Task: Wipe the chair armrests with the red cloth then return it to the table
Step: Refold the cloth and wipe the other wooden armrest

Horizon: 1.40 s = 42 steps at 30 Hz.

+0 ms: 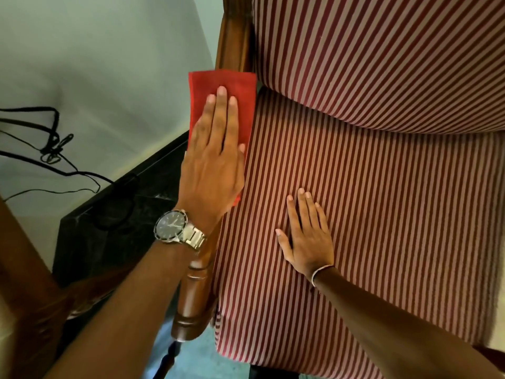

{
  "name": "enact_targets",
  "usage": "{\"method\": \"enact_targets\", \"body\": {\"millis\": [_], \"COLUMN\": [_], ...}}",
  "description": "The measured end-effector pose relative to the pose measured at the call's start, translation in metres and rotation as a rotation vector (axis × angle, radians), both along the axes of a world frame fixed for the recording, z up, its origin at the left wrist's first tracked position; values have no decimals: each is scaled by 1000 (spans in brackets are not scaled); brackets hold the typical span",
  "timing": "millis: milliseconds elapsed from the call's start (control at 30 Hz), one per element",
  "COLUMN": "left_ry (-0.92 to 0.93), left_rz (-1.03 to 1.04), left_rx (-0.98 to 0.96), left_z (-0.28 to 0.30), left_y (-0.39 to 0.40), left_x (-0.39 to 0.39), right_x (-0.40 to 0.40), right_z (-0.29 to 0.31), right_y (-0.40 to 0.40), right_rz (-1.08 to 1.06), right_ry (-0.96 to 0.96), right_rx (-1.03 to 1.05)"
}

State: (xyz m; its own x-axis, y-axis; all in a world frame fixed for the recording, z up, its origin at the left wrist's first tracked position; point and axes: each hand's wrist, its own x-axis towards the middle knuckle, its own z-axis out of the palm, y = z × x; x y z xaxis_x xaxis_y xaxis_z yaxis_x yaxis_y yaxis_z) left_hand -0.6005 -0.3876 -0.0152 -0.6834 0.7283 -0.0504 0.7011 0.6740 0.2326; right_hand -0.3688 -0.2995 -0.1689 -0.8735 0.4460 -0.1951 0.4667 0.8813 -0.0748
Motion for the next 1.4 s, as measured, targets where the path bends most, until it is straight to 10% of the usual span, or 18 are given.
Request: {"method": "enact_targets", "body": {"millis": [700, 933, 1167, 1400], "left_ry": [-9, 21, -10, 23], "left_rz": [-45, -16, -69, -67], "left_rx": [-101, -27, -121, -66], "left_z": [1, 3, 0, 5], "left_y": [-98, 1, -110, -11], "left_x": [89, -1, 98, 8], "right_x": [3, 3, 3, 4], "right_z": [-2, 0, -1, 0], "right_y": [-3, -4, -5, -6], "right_rz": [-15, -9, -19, -20], "right_ry": [40, 57, 59, 53], "right_rx": [15, 22, 27, 21]}}
